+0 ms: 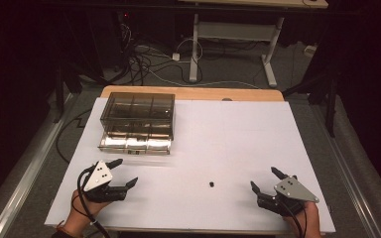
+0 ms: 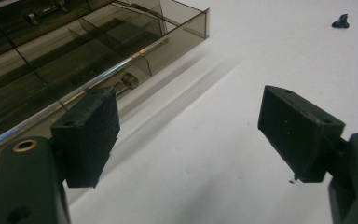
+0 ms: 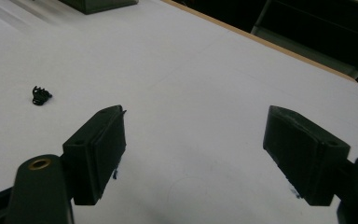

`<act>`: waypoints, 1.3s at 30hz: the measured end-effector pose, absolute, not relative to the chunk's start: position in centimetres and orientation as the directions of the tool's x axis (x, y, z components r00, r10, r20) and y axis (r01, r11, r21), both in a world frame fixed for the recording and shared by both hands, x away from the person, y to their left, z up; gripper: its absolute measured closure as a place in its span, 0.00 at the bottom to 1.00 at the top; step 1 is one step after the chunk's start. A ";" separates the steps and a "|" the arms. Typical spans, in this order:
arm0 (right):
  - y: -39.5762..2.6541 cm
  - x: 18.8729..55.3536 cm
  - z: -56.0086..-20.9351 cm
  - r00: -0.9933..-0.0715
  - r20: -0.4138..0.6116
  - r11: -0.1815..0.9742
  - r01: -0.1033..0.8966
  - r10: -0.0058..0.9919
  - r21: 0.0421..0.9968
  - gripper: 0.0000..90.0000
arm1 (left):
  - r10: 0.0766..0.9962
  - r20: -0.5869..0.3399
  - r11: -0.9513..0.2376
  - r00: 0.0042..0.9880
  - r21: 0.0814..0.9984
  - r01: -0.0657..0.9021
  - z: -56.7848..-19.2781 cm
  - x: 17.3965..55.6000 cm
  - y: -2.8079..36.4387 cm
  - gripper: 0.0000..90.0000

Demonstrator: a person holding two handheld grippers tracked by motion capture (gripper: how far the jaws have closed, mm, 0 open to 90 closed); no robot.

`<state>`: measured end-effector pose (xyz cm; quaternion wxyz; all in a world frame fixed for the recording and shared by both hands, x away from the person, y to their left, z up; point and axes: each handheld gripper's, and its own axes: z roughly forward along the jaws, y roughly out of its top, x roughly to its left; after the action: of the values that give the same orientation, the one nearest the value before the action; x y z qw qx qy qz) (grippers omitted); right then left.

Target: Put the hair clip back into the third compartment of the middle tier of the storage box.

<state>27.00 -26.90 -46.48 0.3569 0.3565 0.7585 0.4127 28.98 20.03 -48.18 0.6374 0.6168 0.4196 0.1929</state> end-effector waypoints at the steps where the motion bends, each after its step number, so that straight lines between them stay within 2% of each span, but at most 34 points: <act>1: -26.9 27.0 -46.5 -0.491 -0.247 0.405 0.246 0.835 0.880 0.23 | 0.763 -0.297 0.165 0.573 0.948 0.272 -48.2 29.0 20.0 0.22; 14: -27.0 26.9 -46.3 -0.502 -0.236 0.400 0.248 0.832 0.883 0.22 | 0.779 -0.267 0.093 0.568 0.944 0.316 -48.9 28.9 18.9 0.23; 23: -27.1 26.9 -46.3 -0.494 -0.240 0.403 0.255 0.836 0.879 0.23 | 0.747 -0.276 0.058 0.605 0.933 0.355 -48.5 29.0 16.8 0.26; 29: -27.2 27.0 -46.4 -0.491 -0.242 0.407 0.263 0.837 0.875 0.23 | 0.704 -0.294 0.005 0.646 0.912 0.410 -48.5 29.6 13.5 0.30; 31: -27.2 27.0 -46.4 -0.488 -0.242 0.407 0.267 0.839 0.873 0.23 | 0.673 -0.308 -0.025 0.672 0.899 0.438 -48.5 30.0 11.3 0.30; 39: -27.2 27.0 -46.6 -0.487 -0.240 0.409 0.276 0.840 0.870 0.23 | 0.584 -0.314 -0.101 0.749 0.887 0.451 -48.3 30.6 6.3 0.35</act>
<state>27.04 -27.25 -46.59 0.3503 0.3656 0.7628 0.4022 30.65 6.26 -48.28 0.5721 0.7396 0.3497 0.0582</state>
